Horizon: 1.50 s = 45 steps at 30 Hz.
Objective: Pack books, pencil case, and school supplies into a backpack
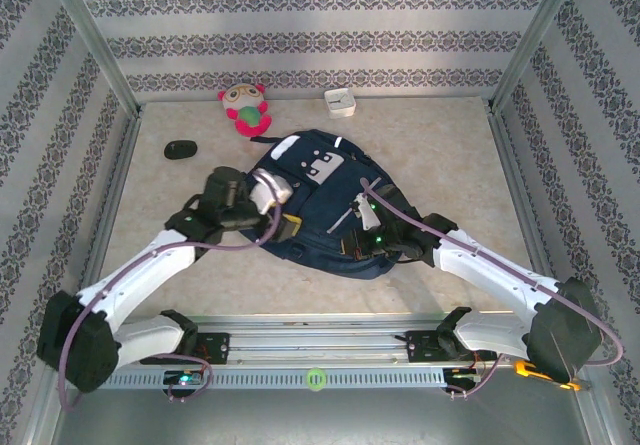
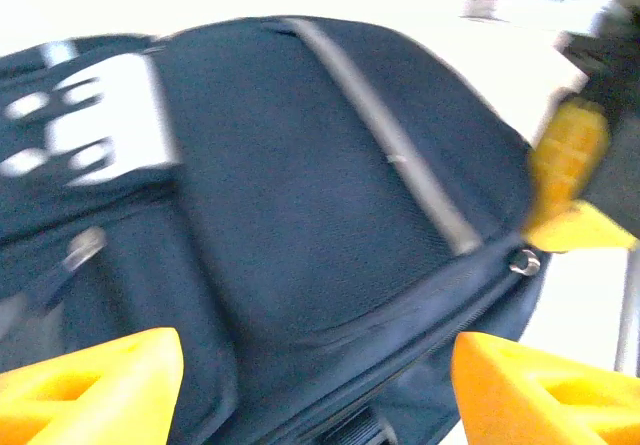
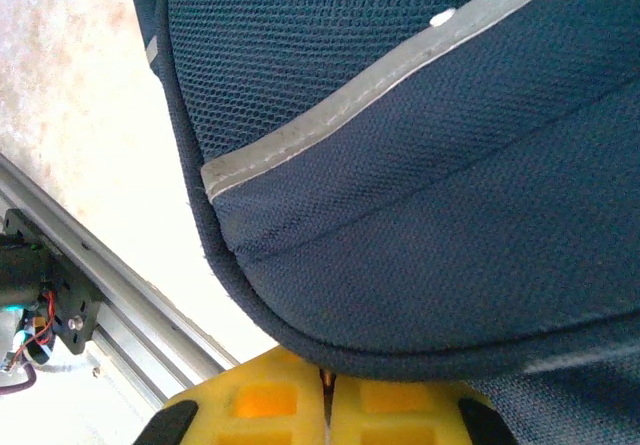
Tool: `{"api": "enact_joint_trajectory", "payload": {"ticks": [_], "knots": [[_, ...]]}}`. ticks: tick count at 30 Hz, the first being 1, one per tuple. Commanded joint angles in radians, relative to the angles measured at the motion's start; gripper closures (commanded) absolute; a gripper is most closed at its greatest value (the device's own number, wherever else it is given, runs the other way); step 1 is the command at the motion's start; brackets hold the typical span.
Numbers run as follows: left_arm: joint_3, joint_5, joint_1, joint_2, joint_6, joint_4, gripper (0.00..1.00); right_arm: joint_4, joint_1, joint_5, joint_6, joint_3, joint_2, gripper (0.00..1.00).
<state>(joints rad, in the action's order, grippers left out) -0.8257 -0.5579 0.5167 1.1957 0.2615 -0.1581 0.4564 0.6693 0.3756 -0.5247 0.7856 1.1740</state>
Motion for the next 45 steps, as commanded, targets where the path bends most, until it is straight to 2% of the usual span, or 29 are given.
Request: {"api": "enact_joint_trajectory", "payload": {"ticks": [1, 5, 9, 13, 19, 22, 28, 31, 34, 36, 38, 41, 45], "knots": [[-0.109, -0.048, 0.107, 0.102, 0.242, -0.034, 0.27, -0.036, -0.007, 0.024, 0.010, -0.014, -0.014, 1.00], [-0.191, -0.041, 0.178, 0.234, 0.312, -0.023, 0.23, -0.051, -0.009, 0.037, 0.012, -0.022, -0.016, 1.00], [-0.241, -0.029, 0.190, 0.324, 0.362, -0.021, 0.27, -0.049, -0.008, 0.043, 0.016, -0.019, -0.013, 1.00], [-0.236, 0.006, 0.192, 0.343, 0.437, -0.045, 0.31, -0.043, -0.017, 0.054, 0.026, -0.016, -0.010, 1.00], [-0.191, 0.094, 0.190, 0.340, 0.504, -0.058, 0.33, -0.028, -0.027, 0.067, 0.041, -0.016, -0.014, 1.00], [-0.183, 0.121, 0.190, 0.352, 0.501, -0.035, 0.50, -0.027, -0.033, 0.065, 0.040, -0.020, -0.020, 1.00], [-0.153, 0.128, 0.190, 0.350, 0.440, 0.057, 0.63, -0.009, -0.050, -0.010, 0.031, -0.033, -0.033, 1.00], [-0.151, 0.104, 0.190, 0.347, 0.389, 0.075, 0.83, -0.011, -0.054, -0.050, 0.029, -0.041, -0.041, 1.00], [-0.129, 0.070, 0.190, 0.336, 0.328, 0.115, 0.94, -0.023, -0.053, -0.078, 0.030, -0.053, -0.046, 1.00], [-0.110, 0.056, 0.189, 0.325, 0.286, 0.152, 0.98, -0.033, -0.053, -0.093, 0.028, -0.067, -0.051, 1.00], [-0.093, 0.043, 0.189, 0.315, 0.248, 0.181, 1.00, -0.041, -0.053, -0.115, 0.023, -0.079, -0.053, 0.95], [-0.078, 0.027, 0.189, 0.302, 0.217, 0.219, 1.00, -0.052, -0.053, -0.134, 0.016, -0.093, -0.055, 0.86], [-0.078, 0.029, 0.185, 0.296, 0.202, 0.240, 1.00, -0.070, -0.054, -0.135, 0.009, -0.110, -0.060, 0.83]]}}
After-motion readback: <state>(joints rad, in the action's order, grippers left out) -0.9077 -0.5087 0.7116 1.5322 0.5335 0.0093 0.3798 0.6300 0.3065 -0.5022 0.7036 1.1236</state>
